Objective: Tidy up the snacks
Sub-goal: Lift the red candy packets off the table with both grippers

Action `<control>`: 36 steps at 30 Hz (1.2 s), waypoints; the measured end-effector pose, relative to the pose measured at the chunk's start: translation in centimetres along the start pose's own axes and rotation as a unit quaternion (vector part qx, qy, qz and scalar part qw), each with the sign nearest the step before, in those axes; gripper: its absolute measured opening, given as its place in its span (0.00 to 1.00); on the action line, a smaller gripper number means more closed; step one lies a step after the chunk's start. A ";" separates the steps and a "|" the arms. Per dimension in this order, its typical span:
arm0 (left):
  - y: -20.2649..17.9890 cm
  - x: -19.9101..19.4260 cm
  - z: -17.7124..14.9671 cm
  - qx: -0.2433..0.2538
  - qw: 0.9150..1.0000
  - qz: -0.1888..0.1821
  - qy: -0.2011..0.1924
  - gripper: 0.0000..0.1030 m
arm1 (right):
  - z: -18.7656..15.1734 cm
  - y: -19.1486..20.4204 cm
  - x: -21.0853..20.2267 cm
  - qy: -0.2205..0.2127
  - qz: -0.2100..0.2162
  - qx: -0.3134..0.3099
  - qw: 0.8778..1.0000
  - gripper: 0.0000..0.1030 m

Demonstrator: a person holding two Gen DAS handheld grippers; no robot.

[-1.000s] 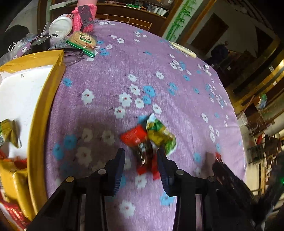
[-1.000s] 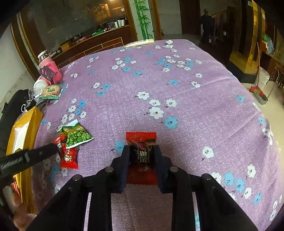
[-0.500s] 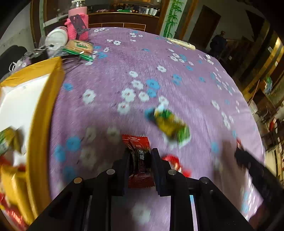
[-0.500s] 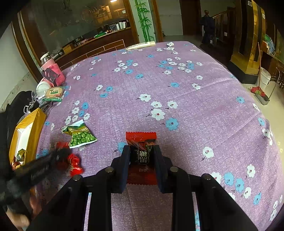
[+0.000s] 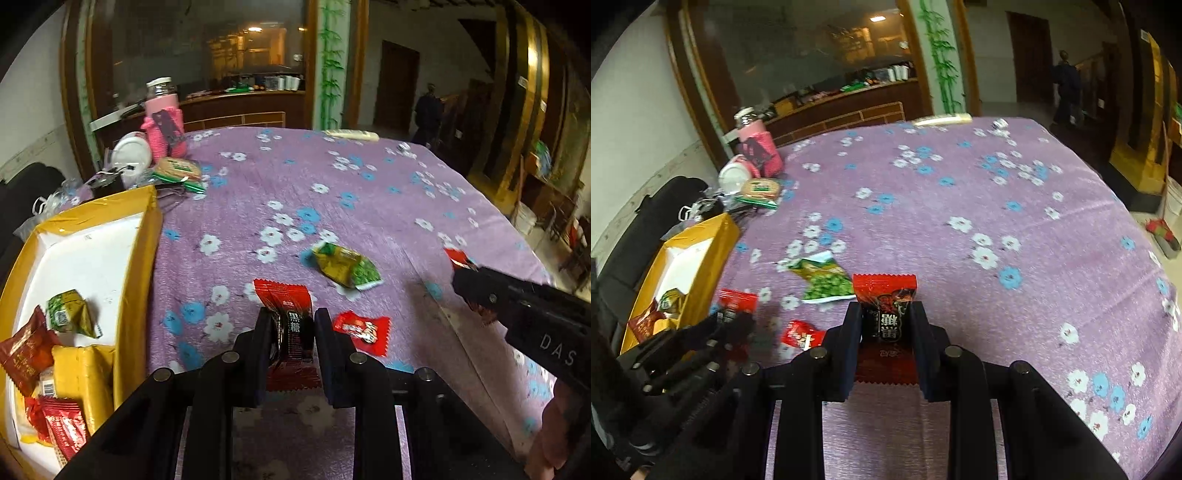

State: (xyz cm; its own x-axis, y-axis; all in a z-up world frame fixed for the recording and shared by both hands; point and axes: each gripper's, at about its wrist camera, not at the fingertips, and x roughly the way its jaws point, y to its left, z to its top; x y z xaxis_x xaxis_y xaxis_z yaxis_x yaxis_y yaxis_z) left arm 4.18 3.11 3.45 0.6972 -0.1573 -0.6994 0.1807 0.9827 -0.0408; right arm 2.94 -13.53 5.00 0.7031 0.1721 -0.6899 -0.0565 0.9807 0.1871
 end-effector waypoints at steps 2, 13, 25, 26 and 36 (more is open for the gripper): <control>0.0 -0.2 0.0 0.012 1.000 0.011 -0.010 0.22 | -0.2 0.9 -0.3 -0.011 0.001 -0.018 1.000 0.24; -0.1 -0.7 -0.2 0.023 0.997 0.060 -0.044 0.24 | -0.8 2.2 -0.1 -0.017 0.000 -0.048 0.999 0.24; -0.1 -0.6 -0.2 0.023 0.997 0.066 -0.038 0.24 | -0.9 2.0 0.3 -0.011 -0.006 -0.042 0.999 0.24; 0.0 -0.6 -0.2 0.023 0.997 0.066 -0.038 0.24 | -0.9 2.0 0.4 -0.011 -0.006 -0.043 0.999 0.24; 0.0 -0.4 -0.3 0.022 0.997 0.063 -0.033 0.24 | -1.0 1.9 0.6 -0.004 0.000 -0.041 0.999 0.24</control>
State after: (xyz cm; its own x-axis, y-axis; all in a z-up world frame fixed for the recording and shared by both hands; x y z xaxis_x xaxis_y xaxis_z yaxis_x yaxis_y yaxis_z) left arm 3.67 3.17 3.54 0.7605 -0.0401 -0.6481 0.1180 0.9900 0.0772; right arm 2.49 -11.43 4.23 0.7094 0.1723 -0.6834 -0.1151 0.9850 0.1289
